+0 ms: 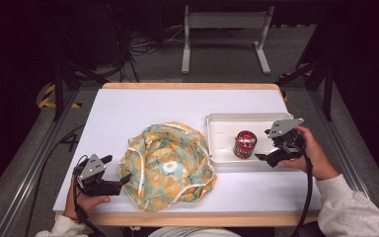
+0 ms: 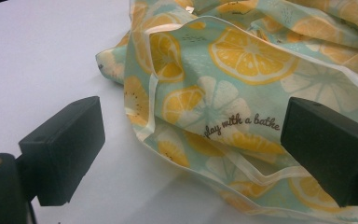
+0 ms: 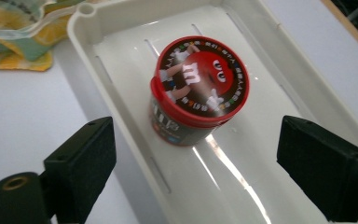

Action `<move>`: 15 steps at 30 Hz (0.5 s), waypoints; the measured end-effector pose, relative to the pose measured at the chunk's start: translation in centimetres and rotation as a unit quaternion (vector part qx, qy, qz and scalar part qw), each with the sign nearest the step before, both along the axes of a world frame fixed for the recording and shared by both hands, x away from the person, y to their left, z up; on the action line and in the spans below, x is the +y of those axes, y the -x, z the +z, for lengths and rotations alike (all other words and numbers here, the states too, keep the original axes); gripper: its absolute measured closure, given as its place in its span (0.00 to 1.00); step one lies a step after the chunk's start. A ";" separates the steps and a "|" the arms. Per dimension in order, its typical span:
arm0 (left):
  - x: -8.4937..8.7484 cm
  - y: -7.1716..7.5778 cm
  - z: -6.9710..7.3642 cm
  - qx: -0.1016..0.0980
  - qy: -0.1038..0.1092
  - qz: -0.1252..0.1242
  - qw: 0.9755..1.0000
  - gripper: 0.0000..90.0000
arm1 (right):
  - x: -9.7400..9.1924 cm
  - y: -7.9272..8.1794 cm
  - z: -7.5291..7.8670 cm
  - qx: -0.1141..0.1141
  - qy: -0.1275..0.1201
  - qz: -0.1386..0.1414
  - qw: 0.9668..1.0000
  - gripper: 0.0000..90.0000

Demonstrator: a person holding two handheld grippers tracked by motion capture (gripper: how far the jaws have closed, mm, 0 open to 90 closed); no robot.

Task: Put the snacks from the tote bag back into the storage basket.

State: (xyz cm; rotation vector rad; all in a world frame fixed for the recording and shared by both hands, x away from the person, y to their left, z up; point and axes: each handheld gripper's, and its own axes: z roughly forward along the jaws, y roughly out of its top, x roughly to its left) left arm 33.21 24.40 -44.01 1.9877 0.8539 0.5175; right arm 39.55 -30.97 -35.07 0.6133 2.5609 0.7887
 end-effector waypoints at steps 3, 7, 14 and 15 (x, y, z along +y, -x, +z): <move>0.0 0.0 0.0 0.000 0.000 0.000 1.000 0.08 | -0.3 0.4 0.0 -0.006 -0.002 -0.005 1.000 0.13; -0.1 0.0 0.0 0.000 0.000 -0.001 1.000 0.08 | -0.7 1.0 -0.3 -0.012 -0.005 -0.010 1.000 0.12; -0.1 0.0 0.0 0.000 -0.003 -0.002 1.000 0.08 | -1.5 2.1 -0.8 -0.036 -0.032 -0.036 0.998 0.10; -0.1 0.0 0.0 0.000 -0.003 -0.002 1.000 0.08 | -1.5 2.1 -0.8 -0.036 -0.032 -0.036 0.998 0.10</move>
